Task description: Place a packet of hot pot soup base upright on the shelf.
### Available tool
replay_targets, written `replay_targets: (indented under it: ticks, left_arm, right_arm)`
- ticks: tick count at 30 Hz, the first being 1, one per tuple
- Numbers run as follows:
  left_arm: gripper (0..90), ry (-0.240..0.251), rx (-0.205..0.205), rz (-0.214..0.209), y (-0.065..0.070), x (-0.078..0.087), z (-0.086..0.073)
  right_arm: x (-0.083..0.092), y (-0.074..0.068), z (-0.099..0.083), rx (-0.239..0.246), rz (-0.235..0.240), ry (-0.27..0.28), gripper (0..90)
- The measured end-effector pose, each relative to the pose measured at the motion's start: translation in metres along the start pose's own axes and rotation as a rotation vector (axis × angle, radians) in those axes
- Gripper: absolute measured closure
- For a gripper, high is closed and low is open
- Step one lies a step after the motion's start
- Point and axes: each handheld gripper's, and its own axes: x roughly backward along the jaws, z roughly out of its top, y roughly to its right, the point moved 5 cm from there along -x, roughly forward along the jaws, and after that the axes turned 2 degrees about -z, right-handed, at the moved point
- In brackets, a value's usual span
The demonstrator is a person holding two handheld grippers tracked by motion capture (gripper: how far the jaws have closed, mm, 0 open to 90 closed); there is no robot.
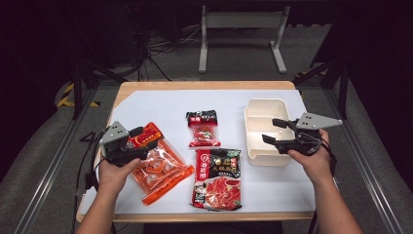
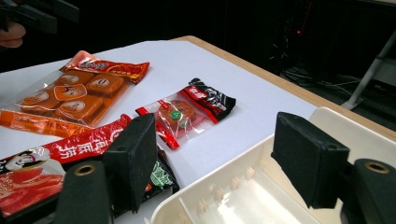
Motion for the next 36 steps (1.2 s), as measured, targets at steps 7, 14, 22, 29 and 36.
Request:
replay_targets:
  ticks: [7, 14, 22, 29, 36]
  left_arm:
    - [27.7, -0.017, 0.034, -0.023, 0.006, -0.005, 0.007]
    - [26.9, -0.007, 0.017, -0.060, 0.015, -0.013, 0.019]
    - [25.9, -0.020, 0.004, -0.101, 0.027, -0.030, 0.027]
    - [26.5, -0.027, -0.017, -0.121, 0.039, -0.040, 0.035]
    - [26.2, -0.003, -0.045, -0.097, 0.042, -0.050, 0.040]
  right_arm:
    - [0.001, -0.001, 0.000, 0.007, 0.000, -0.021, 36.1]
    - [-0.002, -0.002, 0.000, 0.013, -0.010, -0.030, 38.0]
    - [-0.002, 0.000, 0.000, -0.002, 0.001, -0.029, 43.7]
    - [-0.001, -0.001, 0.000, -0.003, 0.006, -0.035, 42.7]
    - [0.002, -0.001, 0.001, -0.010, -0.002, -0.036, 43.1]
